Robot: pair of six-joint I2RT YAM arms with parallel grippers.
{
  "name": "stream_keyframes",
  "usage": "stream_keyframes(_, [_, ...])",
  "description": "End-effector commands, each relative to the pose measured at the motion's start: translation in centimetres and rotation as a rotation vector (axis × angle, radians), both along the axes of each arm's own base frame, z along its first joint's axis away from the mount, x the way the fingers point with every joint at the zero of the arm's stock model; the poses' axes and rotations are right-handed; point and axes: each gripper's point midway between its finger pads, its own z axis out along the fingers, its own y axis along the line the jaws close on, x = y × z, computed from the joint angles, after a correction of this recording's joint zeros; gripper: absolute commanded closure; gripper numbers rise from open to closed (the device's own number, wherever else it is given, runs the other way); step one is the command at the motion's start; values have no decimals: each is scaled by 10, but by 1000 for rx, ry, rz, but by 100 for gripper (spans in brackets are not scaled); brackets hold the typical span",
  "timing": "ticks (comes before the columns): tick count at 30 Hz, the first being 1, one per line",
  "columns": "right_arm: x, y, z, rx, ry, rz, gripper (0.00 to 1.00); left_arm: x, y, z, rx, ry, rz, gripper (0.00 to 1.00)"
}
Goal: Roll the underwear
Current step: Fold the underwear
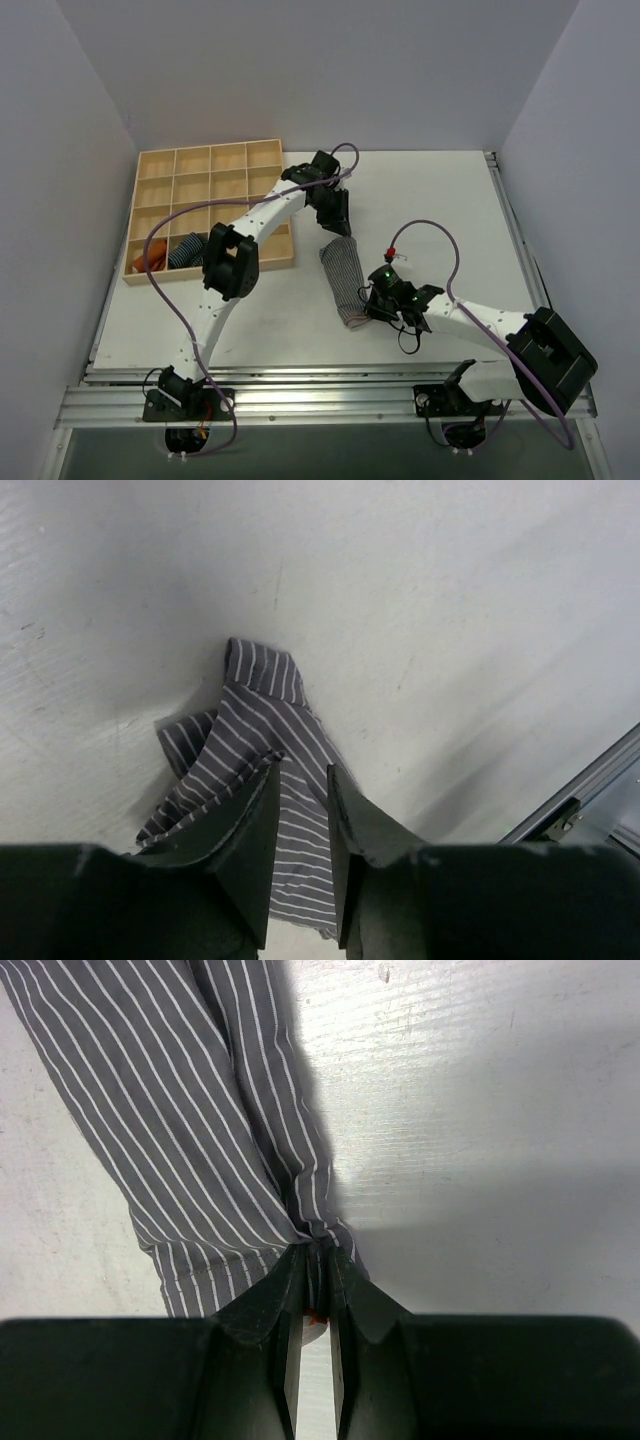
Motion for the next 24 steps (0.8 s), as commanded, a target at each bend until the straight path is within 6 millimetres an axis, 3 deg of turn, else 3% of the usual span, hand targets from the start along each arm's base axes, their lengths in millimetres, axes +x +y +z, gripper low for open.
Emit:
stream_keyframes(1, [-20,-27,-16,-124,76,-17,100,13,12,21,27,-85,-12,65])
stream_keyframes(3, [-20,-27,-17,-124,78,-19,100,20,31,35,73,-139,21,57])
stream_keyframes(4, [-20,-27,-18,-122,81,-19,100,21,46,26,127,-139,46,56])
stream_keyframes(5, [-21,-27,-18,-122,83,-18,100,22,55,41,135,-173,62,55])
stream_keyframes(7, [-21,-28,-18,-123,86,-19,100,29,74,47,167,-212,98,53])
stream_keyframes(11, [-22,-32,-20,-124,94,-25,100,13,96,46,195,-239,63,52])
stream_keyframes(14, [-22,-36,-20,-119,101,-32,100,-4,97,34,186,-223,26,52])
stream_keyframes(24, [-16,-37,-16,-118,99,-34,100,-31,66,-1,142,-193,-92,52])
